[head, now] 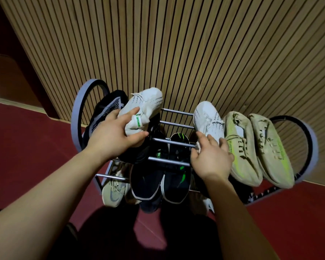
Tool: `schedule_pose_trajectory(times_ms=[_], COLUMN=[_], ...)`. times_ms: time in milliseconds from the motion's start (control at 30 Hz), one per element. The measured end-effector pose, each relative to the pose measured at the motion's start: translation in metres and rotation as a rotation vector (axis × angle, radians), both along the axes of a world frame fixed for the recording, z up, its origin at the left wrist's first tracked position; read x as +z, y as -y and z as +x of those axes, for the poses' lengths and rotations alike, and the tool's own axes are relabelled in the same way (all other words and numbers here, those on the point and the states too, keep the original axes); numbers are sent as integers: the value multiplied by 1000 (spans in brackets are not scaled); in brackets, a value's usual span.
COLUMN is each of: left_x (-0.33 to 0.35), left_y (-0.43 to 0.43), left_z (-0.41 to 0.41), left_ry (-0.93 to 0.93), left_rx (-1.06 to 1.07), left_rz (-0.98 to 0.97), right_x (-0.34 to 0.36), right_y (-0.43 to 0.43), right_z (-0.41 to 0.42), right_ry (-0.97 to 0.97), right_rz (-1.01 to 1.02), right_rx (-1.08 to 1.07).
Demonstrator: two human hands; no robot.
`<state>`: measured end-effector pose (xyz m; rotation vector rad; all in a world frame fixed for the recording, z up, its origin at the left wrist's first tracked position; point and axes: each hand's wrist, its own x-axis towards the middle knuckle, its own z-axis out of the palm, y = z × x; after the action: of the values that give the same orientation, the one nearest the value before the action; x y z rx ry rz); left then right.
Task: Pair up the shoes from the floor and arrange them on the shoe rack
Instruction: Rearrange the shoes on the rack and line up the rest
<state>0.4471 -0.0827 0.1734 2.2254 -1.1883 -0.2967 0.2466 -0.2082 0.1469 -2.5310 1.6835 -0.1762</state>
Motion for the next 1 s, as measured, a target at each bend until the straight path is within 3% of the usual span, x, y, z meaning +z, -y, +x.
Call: schedule_pose_trajectory(times_ms=[133, 233, 367, 467, 567, 733, 833, 1000], left_x=[4, 11, 13, 0, -18, -20, -17, -29], left_y=[2, 4, 12, 24, 31, 28, 27, 37], left_z=[-13, -33, -67, -83, -97, -84, -67, -84], left_ry=[57, -18, 27, 33, 183, 415, 508, 500], left_rx=[29, -15, -101, -113, -146, -407, -550, -428], left_rz=[-110, -189, -204, -135, 74, 348, 329, 273], right_x=[4, 7, 5, -1, -1, 4, 2, -11], right_y=[6, 8, 8, 2, -3, -12, -15, -18], right_z=[-14, -25, -42, -49, -50, -53, -54, -52], right_ry=[-16, 102, 223, 151, 135, 119, 186, 418], right_rz=[77, 177, 238, 186, 139, 105, 98, 109], right_rx=[93, 149, 191, 205, 207, 223, 215, 215])
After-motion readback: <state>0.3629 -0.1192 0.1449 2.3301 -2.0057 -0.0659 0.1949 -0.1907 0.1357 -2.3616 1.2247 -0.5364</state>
